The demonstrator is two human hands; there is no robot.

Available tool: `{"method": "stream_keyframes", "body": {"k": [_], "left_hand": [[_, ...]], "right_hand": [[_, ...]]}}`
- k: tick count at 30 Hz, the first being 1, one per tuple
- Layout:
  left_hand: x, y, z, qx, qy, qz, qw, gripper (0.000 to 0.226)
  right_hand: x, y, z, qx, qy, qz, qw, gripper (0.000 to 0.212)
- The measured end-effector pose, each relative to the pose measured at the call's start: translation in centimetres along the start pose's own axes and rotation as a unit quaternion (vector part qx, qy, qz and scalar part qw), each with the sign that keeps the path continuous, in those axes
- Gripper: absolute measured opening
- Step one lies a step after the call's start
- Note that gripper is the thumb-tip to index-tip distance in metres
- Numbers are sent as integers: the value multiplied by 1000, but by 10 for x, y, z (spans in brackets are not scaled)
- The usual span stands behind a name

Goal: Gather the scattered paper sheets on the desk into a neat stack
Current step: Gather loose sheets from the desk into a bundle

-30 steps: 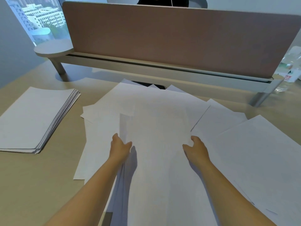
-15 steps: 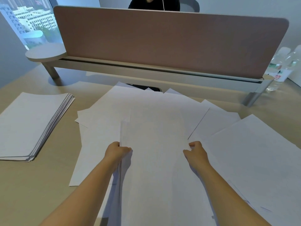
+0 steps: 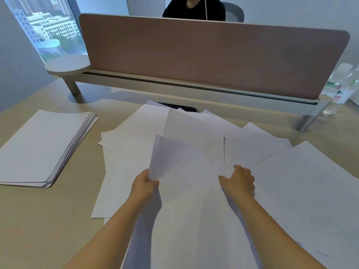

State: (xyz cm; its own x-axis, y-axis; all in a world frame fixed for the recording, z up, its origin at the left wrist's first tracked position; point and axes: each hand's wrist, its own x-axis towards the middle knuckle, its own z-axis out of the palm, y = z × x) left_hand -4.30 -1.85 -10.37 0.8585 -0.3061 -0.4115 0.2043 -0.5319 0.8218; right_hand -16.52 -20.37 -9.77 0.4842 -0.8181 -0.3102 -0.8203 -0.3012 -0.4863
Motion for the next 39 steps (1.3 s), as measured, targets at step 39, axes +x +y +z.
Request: {"method": "stream_keyframes", "body": {"k": [39], "left_hand": [[-28, 123, -66, -180, -54, 184, 965, 33]], "right_hand": [[-55, -88, -112, 448, -64, -121, 884, 36]]}}
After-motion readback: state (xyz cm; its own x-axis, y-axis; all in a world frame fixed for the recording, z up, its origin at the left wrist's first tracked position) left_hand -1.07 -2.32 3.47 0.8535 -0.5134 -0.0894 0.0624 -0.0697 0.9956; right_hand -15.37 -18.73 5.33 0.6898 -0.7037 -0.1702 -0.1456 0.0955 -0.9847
